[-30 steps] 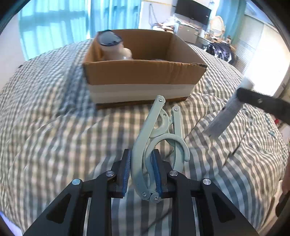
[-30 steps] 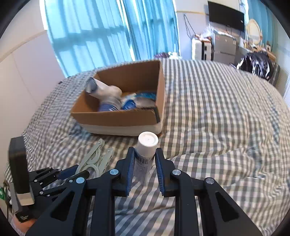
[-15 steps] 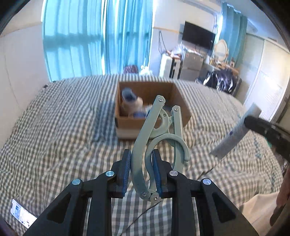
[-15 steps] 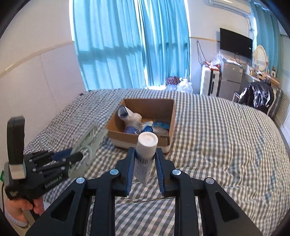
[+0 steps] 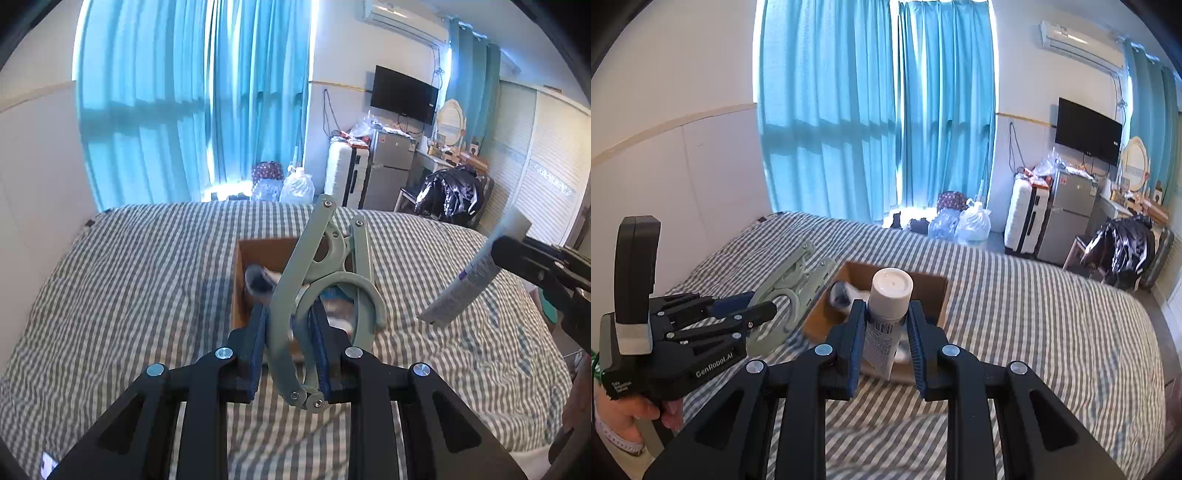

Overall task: Organize objects
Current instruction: 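Carry the hanger and tube into the box and release both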

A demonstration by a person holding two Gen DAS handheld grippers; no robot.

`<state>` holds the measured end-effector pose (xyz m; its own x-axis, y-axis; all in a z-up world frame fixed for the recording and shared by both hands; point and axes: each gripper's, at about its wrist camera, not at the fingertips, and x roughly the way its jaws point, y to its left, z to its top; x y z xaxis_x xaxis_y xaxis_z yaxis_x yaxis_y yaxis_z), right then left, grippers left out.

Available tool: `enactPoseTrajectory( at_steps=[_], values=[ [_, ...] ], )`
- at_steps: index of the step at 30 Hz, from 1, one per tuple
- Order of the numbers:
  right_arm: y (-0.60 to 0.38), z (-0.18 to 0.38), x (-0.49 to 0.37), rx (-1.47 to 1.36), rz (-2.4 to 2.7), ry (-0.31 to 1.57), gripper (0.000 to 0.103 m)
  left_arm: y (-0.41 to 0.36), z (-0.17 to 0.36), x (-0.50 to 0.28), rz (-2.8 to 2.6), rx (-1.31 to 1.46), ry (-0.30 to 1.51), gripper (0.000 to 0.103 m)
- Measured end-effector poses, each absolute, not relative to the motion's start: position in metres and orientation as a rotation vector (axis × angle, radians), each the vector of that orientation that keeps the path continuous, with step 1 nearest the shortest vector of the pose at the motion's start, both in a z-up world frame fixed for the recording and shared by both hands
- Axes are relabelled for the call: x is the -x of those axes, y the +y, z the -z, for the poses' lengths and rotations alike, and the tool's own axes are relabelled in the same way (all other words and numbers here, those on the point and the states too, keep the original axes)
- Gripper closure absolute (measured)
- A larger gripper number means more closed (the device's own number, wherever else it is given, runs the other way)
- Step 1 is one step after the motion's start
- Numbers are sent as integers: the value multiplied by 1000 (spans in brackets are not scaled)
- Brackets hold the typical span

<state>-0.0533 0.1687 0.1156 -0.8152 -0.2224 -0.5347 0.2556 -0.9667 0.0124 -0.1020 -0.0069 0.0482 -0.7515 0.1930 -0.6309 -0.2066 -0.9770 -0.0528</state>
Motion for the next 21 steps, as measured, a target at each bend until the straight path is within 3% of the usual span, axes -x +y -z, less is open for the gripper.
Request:
enactPoseTrajectory(
  at_steps=[6, 10, 21],
  values=[
    [169, -97, 131, -903, 2748, 121, 81, 4, -29, 159, -2742, 1022, 50, 79],
    [172, -59, 187, -1061, 2611, 13, 81, 18, 6, 195, -2733, 1099, 170, 79],
    [179, 30, 278, -1257, 2529, 19, 81, 27, 74, 254, -2668, 1177, 163, 79]
  ],
)
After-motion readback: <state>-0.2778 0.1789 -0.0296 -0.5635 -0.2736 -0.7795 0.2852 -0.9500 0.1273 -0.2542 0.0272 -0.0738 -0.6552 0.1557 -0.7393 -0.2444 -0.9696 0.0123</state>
